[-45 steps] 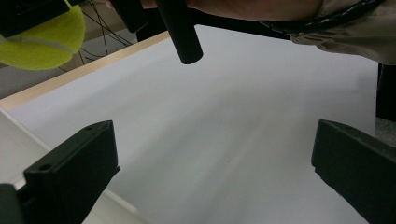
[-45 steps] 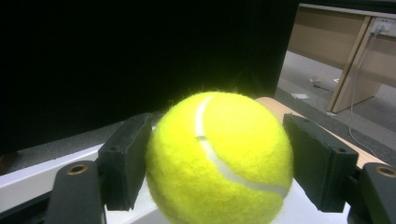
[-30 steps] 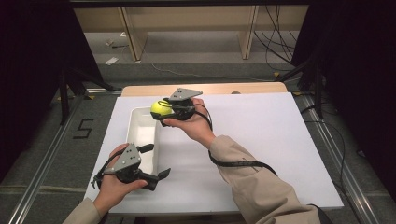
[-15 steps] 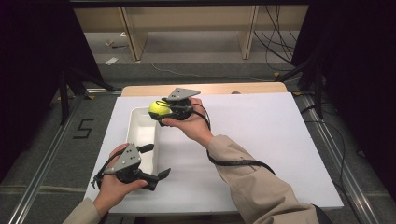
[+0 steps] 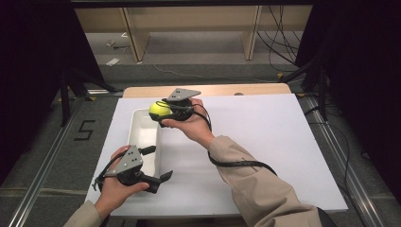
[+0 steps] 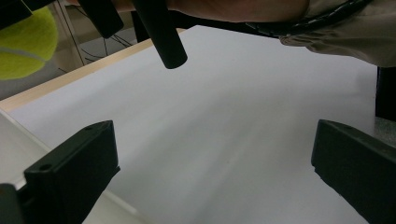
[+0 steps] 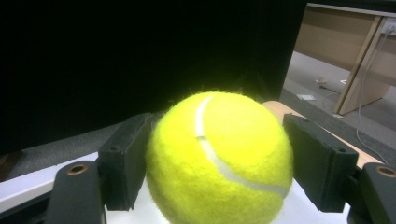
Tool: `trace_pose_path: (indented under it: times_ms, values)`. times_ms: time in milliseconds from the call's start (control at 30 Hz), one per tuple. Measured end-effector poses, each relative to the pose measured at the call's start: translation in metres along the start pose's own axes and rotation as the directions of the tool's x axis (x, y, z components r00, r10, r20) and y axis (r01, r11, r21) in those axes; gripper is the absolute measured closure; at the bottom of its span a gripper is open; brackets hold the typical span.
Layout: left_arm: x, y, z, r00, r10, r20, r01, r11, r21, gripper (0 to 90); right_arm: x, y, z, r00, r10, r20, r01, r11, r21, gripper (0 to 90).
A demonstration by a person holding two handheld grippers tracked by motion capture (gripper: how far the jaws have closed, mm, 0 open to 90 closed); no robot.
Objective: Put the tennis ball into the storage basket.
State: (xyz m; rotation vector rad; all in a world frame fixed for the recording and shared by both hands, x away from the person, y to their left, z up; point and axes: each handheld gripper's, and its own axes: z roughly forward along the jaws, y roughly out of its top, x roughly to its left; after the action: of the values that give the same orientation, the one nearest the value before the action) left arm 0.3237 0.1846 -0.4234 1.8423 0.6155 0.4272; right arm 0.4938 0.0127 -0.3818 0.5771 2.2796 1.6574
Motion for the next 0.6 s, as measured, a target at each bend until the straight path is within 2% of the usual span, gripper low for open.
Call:
trace_pose_path:
  times_ms: [600]
  values:
    - [-0.0002, 0.0003, -0.0003, 1.0, 0.001, -0.001, -0.001, 1.0, -0.002, 0.2, 0.0036, 0.0039, 0.0087, 0.9999, -0.005, -0.012, 0.005, 1.0, -0.001, 27.5]
